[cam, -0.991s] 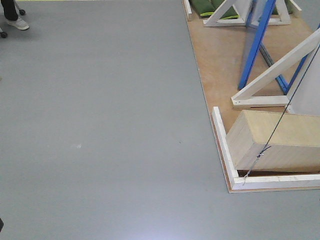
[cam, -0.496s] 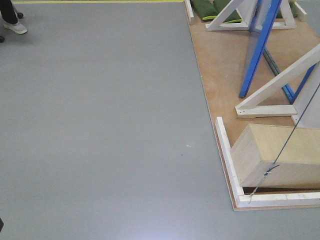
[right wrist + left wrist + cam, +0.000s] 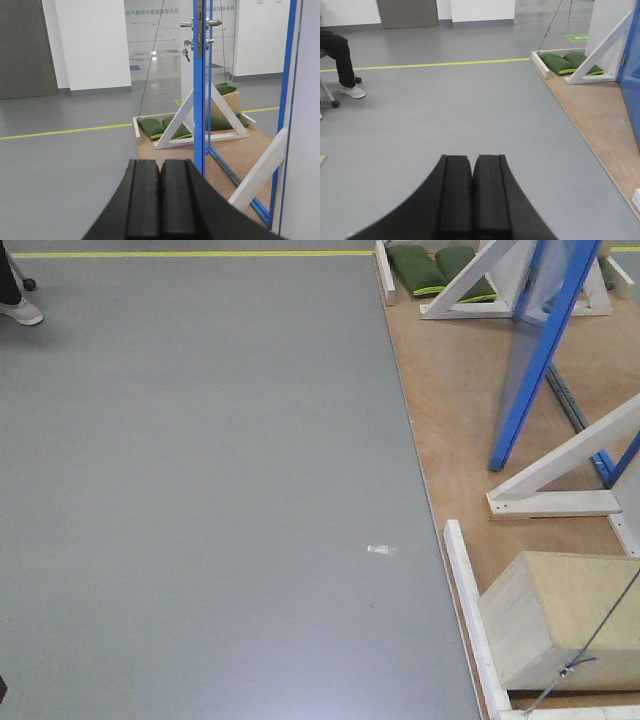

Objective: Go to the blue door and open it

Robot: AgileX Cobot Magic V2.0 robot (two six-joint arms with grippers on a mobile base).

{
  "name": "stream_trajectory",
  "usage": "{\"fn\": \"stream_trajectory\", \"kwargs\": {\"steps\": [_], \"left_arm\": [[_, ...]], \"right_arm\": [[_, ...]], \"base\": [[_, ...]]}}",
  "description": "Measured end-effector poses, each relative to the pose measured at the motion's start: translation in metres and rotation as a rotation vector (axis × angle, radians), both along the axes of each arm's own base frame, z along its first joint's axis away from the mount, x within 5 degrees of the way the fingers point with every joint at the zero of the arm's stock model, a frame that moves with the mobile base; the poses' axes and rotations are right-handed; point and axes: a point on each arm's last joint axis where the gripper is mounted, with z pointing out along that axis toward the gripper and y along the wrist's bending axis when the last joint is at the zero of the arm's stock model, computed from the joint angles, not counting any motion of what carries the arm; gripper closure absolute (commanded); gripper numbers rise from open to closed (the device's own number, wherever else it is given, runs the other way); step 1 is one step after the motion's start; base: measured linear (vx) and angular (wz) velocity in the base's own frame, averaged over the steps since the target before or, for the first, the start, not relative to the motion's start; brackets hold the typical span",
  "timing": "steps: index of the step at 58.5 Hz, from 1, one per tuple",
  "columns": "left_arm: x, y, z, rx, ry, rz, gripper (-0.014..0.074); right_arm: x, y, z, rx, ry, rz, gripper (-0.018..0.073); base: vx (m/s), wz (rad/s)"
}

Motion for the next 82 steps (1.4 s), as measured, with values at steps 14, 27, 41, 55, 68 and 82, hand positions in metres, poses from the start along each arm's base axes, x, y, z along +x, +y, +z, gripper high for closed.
{"fn": "stream_trajectory", "kwargs": {"steps": [14,27,41,55,68,82], "left_arm": [[0.0000,0.0000,0.0000,0.000,0.000,0.000,0.0524],[0.0000,0.0000,0.0000,0.000,0.000,0.000,0.0524],[0.0000,0.0000,0.0000,0.000,0.000,0.000,0.0524],[0.0000,0.0000,0.0000,0.000,0.000,0.000,0.0524],[0.0000,0.0000,0.0000,0.000,0.000,0.000,0.0524],[0.0000,0.0000,0.0000,0.000,0.000,0.000,0.0524]], "right_arm": [[0.0000,0.0000,0.0000,0.000,0.000,0.000,0.0547],[0.0000,0.0000,0.0000,0.000,0.000,0.000,0.0547],[0.0000,0.0000,0.0000,0.000,0.000,0.000,0.0547],[0.0000,0.0000,0.0000,0.000,0.000,0.000,0.0547],[0.0000,0.0000,0.0000,0.000,0.000,0.000,0.0547],[0.0000,0.0000,0.0000,0.000,0.000,0.000,0.0547]], "base": [[0.42,0.00],[0.45,-0.05],[0.47,0.01],[0.49,0.12],[0.50,0.12],[0.47,-0.01]]}}
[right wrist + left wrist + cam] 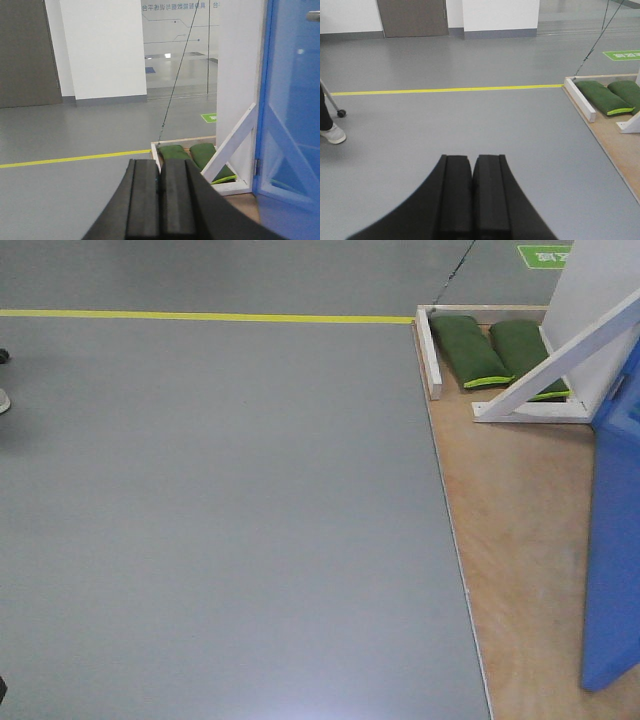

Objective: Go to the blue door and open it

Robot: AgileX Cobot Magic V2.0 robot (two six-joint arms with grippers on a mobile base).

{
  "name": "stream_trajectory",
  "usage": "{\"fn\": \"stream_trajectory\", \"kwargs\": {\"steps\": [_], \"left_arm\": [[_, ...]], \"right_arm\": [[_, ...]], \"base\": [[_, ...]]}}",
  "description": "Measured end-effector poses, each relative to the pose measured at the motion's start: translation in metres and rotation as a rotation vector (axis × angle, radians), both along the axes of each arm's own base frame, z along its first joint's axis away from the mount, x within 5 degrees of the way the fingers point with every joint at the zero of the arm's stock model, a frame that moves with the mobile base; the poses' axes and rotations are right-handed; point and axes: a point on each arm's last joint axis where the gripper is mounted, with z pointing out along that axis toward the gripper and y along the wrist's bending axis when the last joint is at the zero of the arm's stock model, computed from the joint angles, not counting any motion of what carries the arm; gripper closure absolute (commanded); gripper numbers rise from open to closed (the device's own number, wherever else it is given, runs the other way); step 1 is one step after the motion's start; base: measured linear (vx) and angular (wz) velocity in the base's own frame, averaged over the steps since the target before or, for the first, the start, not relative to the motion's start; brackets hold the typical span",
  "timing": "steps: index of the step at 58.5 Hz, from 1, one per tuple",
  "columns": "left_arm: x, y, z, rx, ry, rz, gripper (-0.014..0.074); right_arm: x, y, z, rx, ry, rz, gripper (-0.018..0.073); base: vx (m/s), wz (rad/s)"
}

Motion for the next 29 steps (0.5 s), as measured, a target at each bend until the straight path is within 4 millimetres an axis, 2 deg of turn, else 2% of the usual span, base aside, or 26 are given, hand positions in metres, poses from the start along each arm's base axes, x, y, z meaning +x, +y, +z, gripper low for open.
{"fn": "stream_trajectory", "kwargs": {"steps": [29], "left_arm": [[0.0000,0.0000,0.0000,0.000,0.000,0.000,0.0524]], "right_arm": [[0.0000,0.0000,0.0000,0.000,0.000,0.000,0.0547]], "base": [[0.38,-0.06]]}}
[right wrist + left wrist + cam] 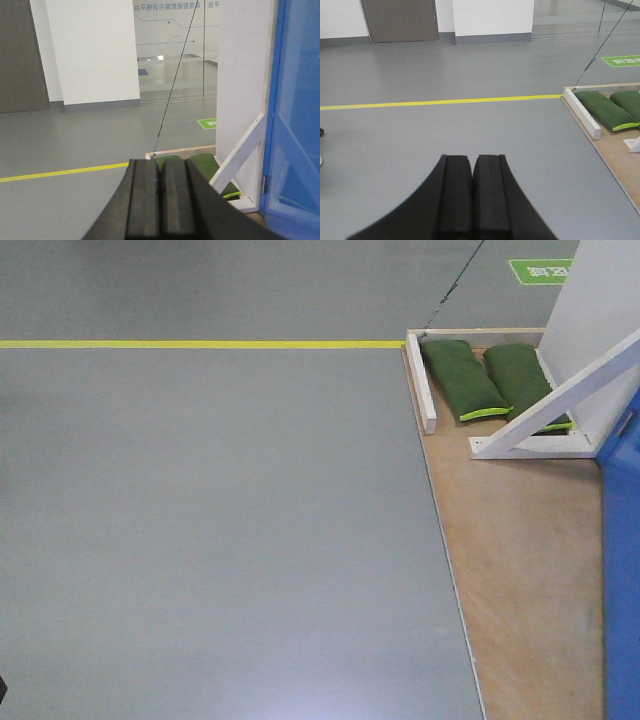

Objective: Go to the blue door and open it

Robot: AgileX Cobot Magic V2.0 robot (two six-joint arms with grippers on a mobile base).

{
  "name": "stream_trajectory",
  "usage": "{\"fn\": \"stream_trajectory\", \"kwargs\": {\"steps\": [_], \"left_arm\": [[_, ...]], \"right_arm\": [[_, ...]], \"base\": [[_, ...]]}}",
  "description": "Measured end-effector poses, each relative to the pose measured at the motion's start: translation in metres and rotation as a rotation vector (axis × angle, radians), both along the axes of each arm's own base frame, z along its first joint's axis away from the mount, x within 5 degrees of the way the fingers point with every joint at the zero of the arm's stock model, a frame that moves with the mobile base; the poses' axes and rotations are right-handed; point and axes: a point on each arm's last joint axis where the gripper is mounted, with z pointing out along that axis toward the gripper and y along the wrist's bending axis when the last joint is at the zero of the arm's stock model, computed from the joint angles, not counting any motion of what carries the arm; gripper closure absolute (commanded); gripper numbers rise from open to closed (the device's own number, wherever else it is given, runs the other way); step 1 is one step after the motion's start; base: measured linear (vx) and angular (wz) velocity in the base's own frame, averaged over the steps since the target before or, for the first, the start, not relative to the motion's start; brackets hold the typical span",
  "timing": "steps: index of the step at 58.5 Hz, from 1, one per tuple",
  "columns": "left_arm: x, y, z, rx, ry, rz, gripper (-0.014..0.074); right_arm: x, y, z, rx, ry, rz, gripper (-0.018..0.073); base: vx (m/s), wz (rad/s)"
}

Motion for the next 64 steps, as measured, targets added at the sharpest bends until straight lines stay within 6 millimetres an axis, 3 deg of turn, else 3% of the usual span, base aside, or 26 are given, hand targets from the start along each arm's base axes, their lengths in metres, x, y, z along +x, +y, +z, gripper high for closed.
{"fn": "stream_trajectory", "kwargs": {"steps": [26,64], "left_arm": [[0.0000,0.0000,0.0000,0.000,0.000,0.000,0.0524],[0.0000,0.0000,0.0000,0.000,0.000,0.000,0.0524]], "right_arm": [[0.0000,0.0000,0.0000,0.000,0.000,0.000,0.0547],[0.0000,0.0000,0.0000,0.000,0.000,0.000,0.0547]], "base": [[0.24,0.03],[0.04,0.04]]}}
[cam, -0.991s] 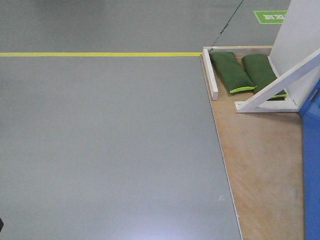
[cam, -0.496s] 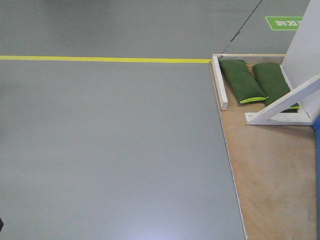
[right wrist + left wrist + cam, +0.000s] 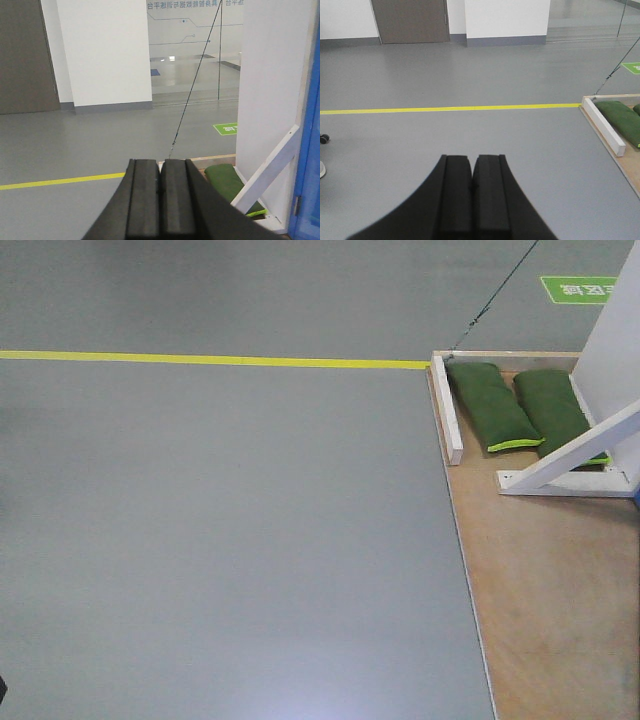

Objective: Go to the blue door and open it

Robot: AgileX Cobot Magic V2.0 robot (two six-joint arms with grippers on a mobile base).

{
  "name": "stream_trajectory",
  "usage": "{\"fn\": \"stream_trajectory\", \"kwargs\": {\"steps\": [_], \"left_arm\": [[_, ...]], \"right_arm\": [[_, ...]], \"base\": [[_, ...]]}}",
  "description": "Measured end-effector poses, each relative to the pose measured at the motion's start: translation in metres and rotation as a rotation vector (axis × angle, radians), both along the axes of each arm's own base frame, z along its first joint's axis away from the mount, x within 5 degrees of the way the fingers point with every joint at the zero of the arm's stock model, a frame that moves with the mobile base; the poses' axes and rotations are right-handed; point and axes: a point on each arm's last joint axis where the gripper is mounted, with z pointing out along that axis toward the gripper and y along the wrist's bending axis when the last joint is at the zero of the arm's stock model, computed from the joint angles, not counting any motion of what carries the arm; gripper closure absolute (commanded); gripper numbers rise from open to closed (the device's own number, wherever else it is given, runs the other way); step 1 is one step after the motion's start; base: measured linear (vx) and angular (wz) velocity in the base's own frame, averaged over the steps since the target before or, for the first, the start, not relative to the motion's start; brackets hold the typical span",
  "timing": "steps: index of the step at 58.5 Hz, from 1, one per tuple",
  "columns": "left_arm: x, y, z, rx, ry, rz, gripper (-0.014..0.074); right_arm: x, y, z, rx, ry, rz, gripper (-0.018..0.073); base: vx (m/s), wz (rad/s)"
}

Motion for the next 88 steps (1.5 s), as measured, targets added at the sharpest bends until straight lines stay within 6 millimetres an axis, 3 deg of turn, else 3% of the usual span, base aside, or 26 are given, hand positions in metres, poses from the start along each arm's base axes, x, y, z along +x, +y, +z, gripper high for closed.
{"fn": "stream_trajectory", "kwargs": {"steps": [18,23,31,38,49,56,63,81,88], "left_arm": [[0.000,0.000,0.000,0.000,0.000,0.000,0.0524],[0.000,0.000,0.000,0.000,0.000,0.000,0.0524],[0.000,0.000,0.000,0.000,0.000,0.000,0.0524],[0.000,0.000,0.000,0.000,0.000,0.000,0.0524],[0.000,0.000,0.000,0.000,0.000,0.000,0.0524],[0.000,0.000,0.000,0.000,0.000,0.000,0.0524],[0.000,0.000,0.000,0.000,0.000,0.000,0.0524],[0.000,0.000,0.000,0.000,0.000,0.000,0.0524],[0.000,0.000,0.000,0.000,0.000,0.000,0.0524]], "right_arm": [[0.000,0.000,-0.001,0.017,0.012,-0.001,0.0547],[-0.003,0.000,0.011,0.066,0.037,-0.004,0.0547],[-0.006,0.001,0.069,0.092,0.010,-0.002,0.0547],[0.004,-0.001,0.128,0.090,-0.019,0.000,0.0547],[0.041,-0.006,0.210,0.084,-0.065,0.002,0.0547],[0.062,-0.008,0.243,0.077,-0.113,0.006,0.0547],[0.082,-0.011,0.255,0.071,-0.153,0.010,0.0547],[0.118,-0.016,0.249,0.068,-0.155,0.009,0.0547],[0.123,-0.026,0.265,0.020,-0.237,-0.038,0.0547]], "base": [[0.00,0.00],[0.00,0.00],[0.00,0.00],[0.00,0.00],[0.00,0.00],[0.00,0.00],[0.00,0.00],[0.00,0.00],[0.00,0.00]]}}
